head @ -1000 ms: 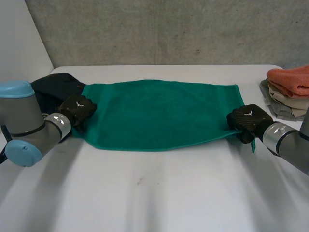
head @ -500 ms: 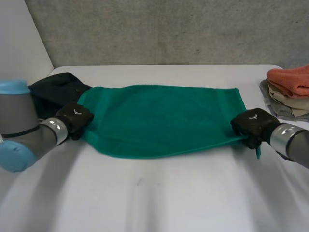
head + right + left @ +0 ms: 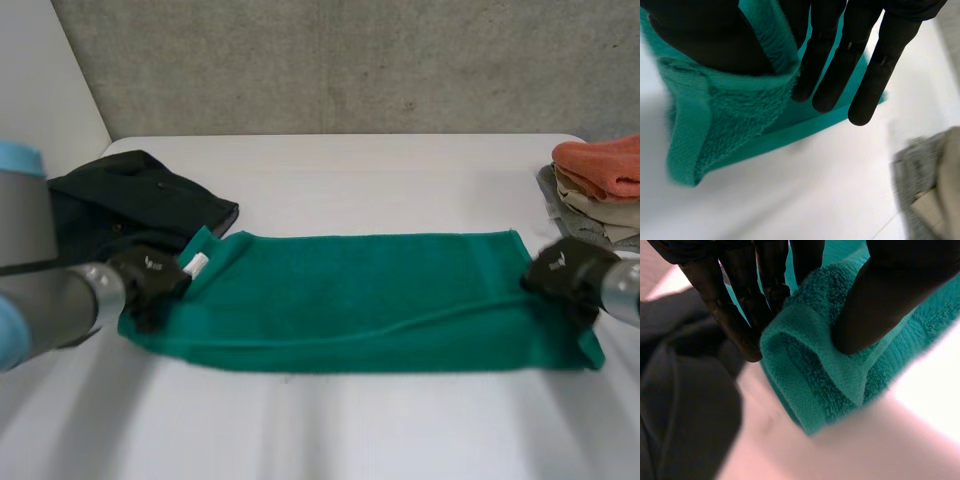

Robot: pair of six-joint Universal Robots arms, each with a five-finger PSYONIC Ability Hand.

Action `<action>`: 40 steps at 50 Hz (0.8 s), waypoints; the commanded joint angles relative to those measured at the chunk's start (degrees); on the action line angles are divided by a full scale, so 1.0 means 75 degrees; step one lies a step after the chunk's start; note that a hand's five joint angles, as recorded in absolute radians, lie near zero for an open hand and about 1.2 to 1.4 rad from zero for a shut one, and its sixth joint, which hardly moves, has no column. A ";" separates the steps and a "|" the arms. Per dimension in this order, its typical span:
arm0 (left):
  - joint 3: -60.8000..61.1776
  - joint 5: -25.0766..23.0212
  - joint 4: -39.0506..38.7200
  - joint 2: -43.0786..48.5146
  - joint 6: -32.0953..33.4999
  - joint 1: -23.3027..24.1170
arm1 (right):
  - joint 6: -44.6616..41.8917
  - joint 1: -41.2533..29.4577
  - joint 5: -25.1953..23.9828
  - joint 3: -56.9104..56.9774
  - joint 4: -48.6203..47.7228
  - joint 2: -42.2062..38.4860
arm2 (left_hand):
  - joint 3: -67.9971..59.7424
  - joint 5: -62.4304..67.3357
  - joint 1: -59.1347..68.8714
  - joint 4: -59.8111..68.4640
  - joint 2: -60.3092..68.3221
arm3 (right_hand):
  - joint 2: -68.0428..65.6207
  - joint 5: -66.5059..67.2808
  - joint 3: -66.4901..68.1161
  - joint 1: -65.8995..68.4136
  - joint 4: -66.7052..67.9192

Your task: Fold the laundry.

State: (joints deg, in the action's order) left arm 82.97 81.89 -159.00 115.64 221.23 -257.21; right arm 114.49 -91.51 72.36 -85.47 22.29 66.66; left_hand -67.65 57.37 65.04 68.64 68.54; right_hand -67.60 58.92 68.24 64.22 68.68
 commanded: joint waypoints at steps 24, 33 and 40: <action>-0.7700 0.1445 -0.2229 0.0847 -0.3271 0.0626 | 0.4023 -0.0689 0.0958 0.5257 -0.5480 -0.0744 | -0.1647 0.1684 0.1995 0.1515 0.1528 | -0.1654 0.1478 0.1568 0.2104 0.1509; -0.6329 0.1222 -0.1898 0.1023 -0.3259 0.0673 | 0.4082 -0.0748 0.0583 0.3991 -0.5304 -0.0415 | -0.1647 0.1684 0.1995 0.1515 0.1528 | -0.1654 0.1478 0.1568 0.2104 0.1509; -0.4551 0.1210 -0.2191 0.1035 -0.3271 0.0802 | 0.3988 -0.0713 0.0126 0.2844 -0.4778 -0.0567 | -0.1647 0.1684 0.1995 0.1515 0.1528 | -0.1654 0.1478 0.1568 0.2104 0.1509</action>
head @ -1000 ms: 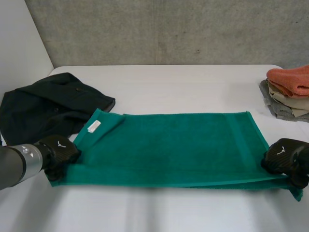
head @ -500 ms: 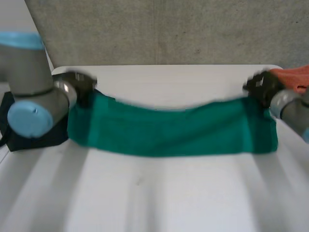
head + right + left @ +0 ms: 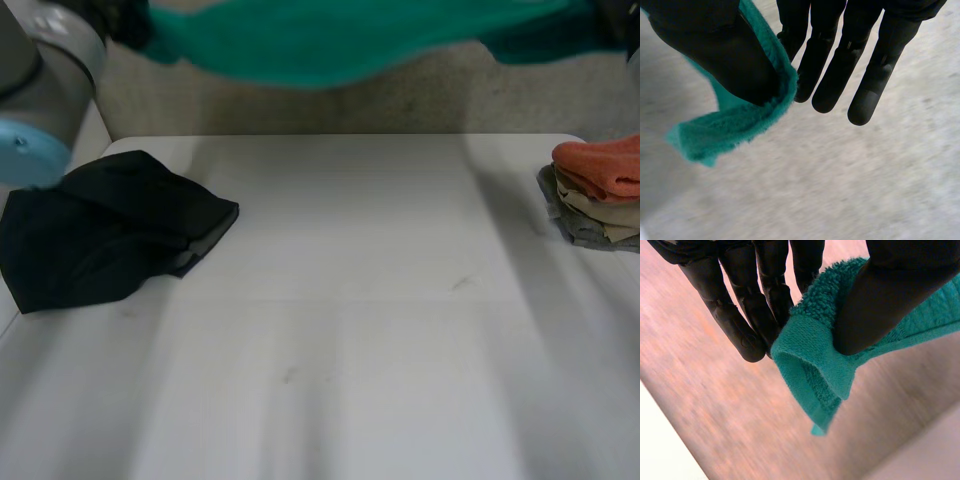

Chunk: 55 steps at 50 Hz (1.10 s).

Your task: Fold the laundry.

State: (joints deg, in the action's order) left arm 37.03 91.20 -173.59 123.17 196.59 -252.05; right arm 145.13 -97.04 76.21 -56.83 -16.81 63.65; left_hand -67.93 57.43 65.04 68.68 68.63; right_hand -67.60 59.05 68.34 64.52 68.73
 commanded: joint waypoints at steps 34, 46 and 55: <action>0.8050 -0.1074 0.0717 -0.1659 0.2124 -0.0623 | -0.4306 0.1890 -0.0716 -0.4764 0.5397 0.1360 | -0.1609 0.1676 0.1995 0.1509 0.1517 | -0.1653 0.1460 0.1555 0.2064 0.1503; 0.4979 -0.0220 0.0845 0.0217 0.1269 0.0056 | -0.2464 0.0764 -0.0352 -0.2866 0.3099 -0.0423 | -0.1609 0.1676 0.1995 0.1509 0.1517 | -0.1653 0.1460 0.1555 0.2064 0.1503; 0.3115 0.0543 0.1220 0.1213 0.0894 0.0384 | -0.2276 0.0365 -0.0036 -0.1530 0.2195 -0.1794 | -0.1609 0.1676 0.1995 0.1509 0.1517 | -0.1653 0.1460 0.1555 0.2064 0.1503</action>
State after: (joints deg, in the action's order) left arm 68.59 92.44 -166.20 127.92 204.72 -250.61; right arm 127.68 -92.55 74.23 -74.52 2.74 56.42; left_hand -67.93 57.43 65.04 68.69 68.64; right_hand -67.60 59.08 68.34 64.52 68.73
